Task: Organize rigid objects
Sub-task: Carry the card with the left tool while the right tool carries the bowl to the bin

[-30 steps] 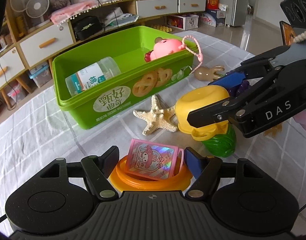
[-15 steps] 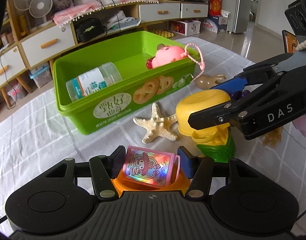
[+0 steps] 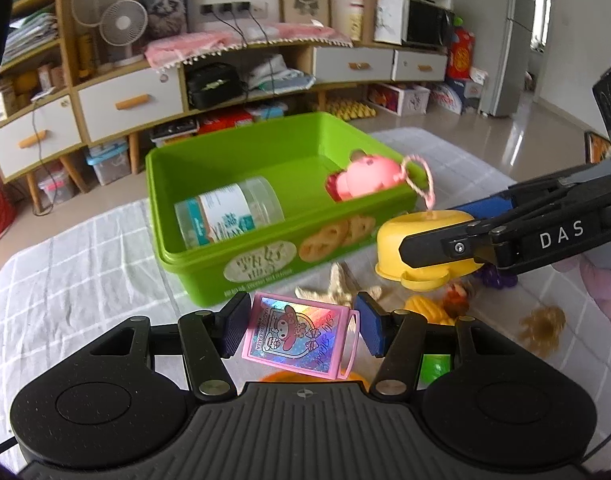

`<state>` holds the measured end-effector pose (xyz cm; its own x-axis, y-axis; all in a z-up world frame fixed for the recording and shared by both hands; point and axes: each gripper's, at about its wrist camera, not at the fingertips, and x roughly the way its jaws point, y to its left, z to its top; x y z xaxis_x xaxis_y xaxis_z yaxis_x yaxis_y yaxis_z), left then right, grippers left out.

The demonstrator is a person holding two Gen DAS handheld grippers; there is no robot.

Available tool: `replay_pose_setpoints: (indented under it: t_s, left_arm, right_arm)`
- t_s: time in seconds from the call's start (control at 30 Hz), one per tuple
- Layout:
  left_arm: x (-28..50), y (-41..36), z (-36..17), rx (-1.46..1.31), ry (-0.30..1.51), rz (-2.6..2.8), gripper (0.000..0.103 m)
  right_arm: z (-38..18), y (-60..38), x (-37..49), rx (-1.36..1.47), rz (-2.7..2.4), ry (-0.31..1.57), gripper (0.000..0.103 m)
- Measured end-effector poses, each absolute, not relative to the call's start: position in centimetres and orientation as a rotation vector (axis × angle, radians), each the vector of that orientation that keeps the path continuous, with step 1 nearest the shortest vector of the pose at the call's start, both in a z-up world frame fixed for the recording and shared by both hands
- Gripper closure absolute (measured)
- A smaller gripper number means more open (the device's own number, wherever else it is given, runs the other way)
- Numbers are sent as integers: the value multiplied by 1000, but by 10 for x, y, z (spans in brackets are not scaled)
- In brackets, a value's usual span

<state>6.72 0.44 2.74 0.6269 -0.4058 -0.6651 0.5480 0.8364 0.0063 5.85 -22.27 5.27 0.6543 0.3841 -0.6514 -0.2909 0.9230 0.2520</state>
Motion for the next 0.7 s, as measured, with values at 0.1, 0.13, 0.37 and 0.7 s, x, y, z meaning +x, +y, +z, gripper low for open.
replay_pose_setpoints:
  t_s: [0.1, 0.13, 0.37, 0.7]
  left_arm:
    - [69, 3, 33, 205, 692, -528, 42]
    - [70, 2, 35, 203, 688, -521, 42]
    - [77, -8, 45, 196, 673, -501, 42]
    - [118, -9, 65, 141, 675, -457, 42]
  right_arm:
    - [58, -224, 63, 151, 371, 754, 44]
    - [60, -225, 65, 160, 364, 751, 44]
    - [75, -231, 86, 259, 322, 740, 44]
    - [84, -238, 120, 415, 290, 707, 44]
